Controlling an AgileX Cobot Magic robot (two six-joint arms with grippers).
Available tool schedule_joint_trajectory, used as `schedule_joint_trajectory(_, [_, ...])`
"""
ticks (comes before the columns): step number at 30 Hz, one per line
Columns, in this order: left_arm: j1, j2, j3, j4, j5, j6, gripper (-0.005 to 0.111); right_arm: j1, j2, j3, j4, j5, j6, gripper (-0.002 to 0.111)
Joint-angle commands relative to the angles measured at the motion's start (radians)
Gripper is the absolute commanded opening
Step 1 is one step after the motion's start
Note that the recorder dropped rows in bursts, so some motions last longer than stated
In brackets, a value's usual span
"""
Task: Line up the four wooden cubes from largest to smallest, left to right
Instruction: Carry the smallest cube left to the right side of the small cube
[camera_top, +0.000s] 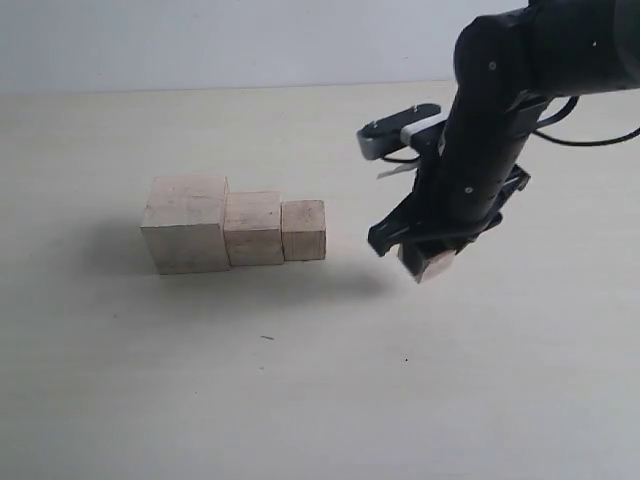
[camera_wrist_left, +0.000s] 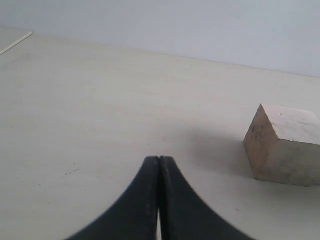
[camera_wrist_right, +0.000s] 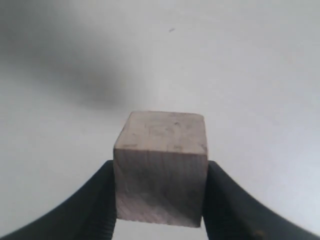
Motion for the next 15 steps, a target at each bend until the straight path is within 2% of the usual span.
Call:
schedule_joint_trajectory(1, [-0.007,-0.005,0.004,0.001,-0.008,0.0,0.0,-0.11,-0.008,-0.07,-0.01,-0.004,-0.131,0.0])
schedule_joint_trajectory(6, [-0.007,-0.005,0.004,0.001,-0.008,0.0,0.0,-0.181,0.053,-0.171,0.096,0.061,-0.344,0.0])
schedule_joint_trajectory(9, [-0.007,-0.005,0.004,0.001,-0.008,0.0,0.0,-0.181,0.106,-0.218,0.146,0.083,-0.606,0.0])
schedule_joint_trajectory(13, [-0.007,-0.005,0.004,0.001,-0.008,0.0,0.0,-0.174,0.162,-0.241,0.317,0.069,-1.023,0.0])
schedule_joint_trajectory(15, [-0.007,-0.005,0.004,0.001,-0.008,0.0,0.0,-0.174,0.181,-0.241,0.374,0.051,-1.153,0.0])
